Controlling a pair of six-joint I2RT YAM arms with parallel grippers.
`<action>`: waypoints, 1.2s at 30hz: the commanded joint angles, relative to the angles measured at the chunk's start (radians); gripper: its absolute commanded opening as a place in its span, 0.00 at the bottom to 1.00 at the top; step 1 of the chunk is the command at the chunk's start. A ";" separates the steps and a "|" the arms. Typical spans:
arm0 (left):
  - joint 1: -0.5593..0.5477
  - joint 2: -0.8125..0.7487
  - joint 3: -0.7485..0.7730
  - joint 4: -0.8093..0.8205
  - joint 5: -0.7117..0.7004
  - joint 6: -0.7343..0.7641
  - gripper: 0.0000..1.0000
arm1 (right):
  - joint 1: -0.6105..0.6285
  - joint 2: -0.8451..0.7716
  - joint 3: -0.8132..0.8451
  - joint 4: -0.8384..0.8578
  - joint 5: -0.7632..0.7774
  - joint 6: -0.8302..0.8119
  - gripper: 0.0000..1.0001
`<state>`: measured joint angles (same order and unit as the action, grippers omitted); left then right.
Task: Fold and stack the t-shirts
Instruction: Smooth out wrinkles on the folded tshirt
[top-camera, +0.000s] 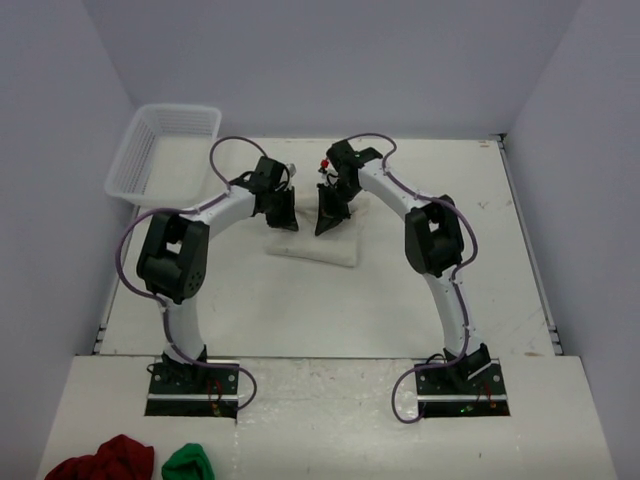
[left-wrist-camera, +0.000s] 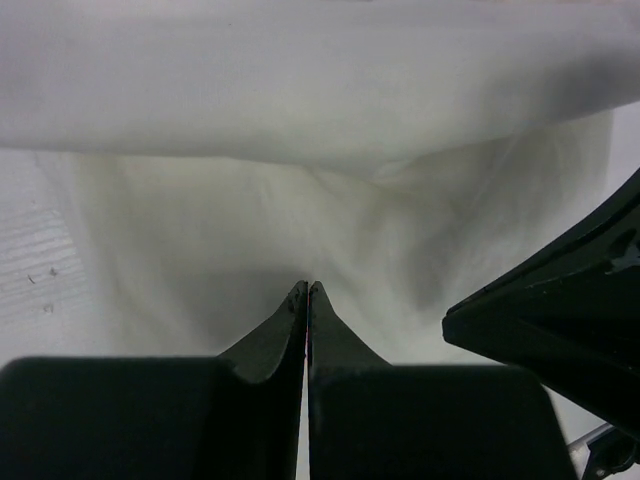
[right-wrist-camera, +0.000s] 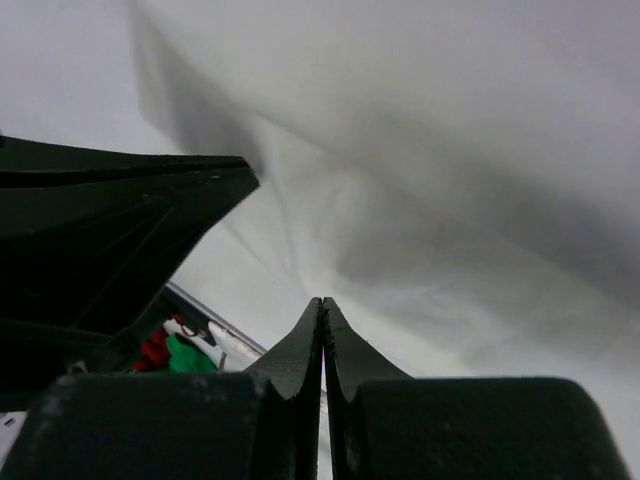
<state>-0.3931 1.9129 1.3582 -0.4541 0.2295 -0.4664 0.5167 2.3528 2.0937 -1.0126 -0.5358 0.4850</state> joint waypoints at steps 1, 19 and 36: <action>0.003 0.055 0.041 -0.058 -0.018 0.020 0.00 | 0.003 0.036 0.043 -0.098 0.075 -0.016 0.00; -0.027 -0.075 -0.237 -0.098 -0.018 -0.063 0.00 | 0.023 -0.165 -0.541 0.111 0.099 0.018 0.00; -0.107 -0.347 -0.541 -0.086 -0.058 -0.152 0.00 | 0.178 -0.535 -0.911 0.246 0.161 0.107 0.00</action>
<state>-0.4980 1.5890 0.8463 -0.4919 0.2405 -0.6106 0.6636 1.9179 1.1667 -0.7403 -0.4633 0.5766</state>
